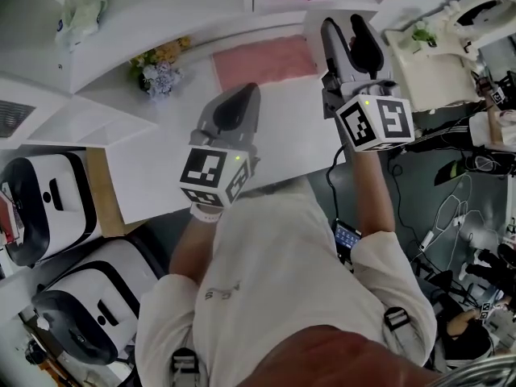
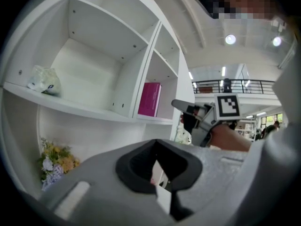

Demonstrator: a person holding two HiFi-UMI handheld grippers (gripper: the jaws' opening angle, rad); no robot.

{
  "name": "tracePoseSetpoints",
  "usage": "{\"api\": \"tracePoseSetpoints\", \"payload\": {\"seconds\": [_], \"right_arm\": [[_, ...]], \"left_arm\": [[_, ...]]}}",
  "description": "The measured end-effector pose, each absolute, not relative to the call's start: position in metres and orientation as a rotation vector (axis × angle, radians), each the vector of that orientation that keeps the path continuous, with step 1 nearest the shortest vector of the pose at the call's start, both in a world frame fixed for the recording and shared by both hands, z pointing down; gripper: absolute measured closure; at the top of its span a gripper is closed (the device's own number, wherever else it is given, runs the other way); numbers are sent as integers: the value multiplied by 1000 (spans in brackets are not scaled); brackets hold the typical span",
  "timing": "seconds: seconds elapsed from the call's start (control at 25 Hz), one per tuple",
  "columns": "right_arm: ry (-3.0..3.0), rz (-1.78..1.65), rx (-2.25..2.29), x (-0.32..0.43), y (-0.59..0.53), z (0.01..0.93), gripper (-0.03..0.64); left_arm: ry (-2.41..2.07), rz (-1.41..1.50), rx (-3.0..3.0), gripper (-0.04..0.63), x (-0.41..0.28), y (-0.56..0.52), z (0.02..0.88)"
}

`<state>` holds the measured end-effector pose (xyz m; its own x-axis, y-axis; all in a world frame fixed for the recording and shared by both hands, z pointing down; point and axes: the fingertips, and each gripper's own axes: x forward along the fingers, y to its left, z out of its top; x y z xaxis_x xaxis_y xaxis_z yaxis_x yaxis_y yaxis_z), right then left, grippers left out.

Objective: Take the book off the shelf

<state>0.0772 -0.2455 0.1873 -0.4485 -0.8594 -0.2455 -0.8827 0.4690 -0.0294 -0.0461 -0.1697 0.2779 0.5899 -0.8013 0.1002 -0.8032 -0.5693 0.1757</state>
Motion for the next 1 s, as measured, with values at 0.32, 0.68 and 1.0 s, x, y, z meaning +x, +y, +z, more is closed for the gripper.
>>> {"api": "tracePoseSetpoints", "payload": {"seconds": [0.32,0.68,1.0], "right_arm": [[2537,135,-1467,66,-290,163,330],[2583,130,-1488,57,-341,148,313],[2649,63,-1452,42,-369,148,311]], "left_arm": [[-1357,8,2628,594,-51,-191,265],[-1348,-18,2647,594,-51,-208,254],[-1366,-16,2628,594,-58,-210,259]]}}
